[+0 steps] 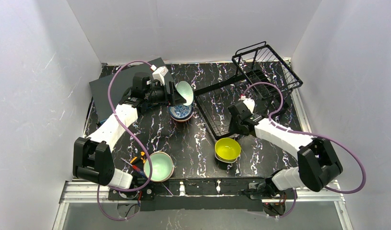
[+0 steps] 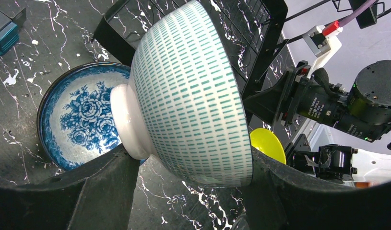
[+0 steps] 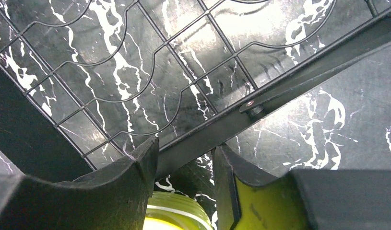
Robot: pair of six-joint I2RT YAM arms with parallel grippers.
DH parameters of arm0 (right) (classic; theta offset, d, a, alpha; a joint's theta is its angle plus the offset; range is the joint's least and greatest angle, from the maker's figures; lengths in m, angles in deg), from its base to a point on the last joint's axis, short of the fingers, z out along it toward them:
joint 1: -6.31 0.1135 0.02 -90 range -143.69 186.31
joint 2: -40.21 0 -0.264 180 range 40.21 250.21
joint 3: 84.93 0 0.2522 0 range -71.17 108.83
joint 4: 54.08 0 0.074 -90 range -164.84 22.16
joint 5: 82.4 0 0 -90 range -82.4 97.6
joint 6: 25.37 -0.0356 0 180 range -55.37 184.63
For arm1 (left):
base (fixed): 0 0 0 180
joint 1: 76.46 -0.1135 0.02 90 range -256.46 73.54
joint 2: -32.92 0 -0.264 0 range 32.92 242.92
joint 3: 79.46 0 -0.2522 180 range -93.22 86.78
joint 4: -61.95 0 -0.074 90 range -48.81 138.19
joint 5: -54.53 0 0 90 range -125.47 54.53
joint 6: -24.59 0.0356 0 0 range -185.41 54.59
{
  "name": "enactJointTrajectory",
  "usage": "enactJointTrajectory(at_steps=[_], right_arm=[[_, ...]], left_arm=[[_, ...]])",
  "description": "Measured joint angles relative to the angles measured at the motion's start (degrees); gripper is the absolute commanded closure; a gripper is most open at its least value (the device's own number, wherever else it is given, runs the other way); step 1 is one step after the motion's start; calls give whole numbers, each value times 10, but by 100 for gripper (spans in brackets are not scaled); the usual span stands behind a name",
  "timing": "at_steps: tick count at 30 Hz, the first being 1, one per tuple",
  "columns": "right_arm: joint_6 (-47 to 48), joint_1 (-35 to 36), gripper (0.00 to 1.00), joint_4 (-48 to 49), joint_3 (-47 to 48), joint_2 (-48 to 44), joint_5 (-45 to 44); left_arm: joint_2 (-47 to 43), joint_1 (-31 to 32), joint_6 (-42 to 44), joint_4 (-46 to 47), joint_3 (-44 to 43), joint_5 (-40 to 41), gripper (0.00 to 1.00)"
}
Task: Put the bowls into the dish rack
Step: Adjust the dish rack at the center of the board.
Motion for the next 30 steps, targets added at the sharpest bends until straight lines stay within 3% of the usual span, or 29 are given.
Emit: enactJointTrajectory(at_steps=[6, 21, 30], right_arm=[[23, 0, 99, -7, -13, -19, -7], [134, -3, 99, 12, 2, 4, -41], [206, -63, 99, 46, -3, -2, 30]], left_arm=[[0, 0, 1, 0, 0, 0, 100], [0, 0, 3, -6, 0, 0, 100], [0, 0, 5, -9, 0, 0, 100]])
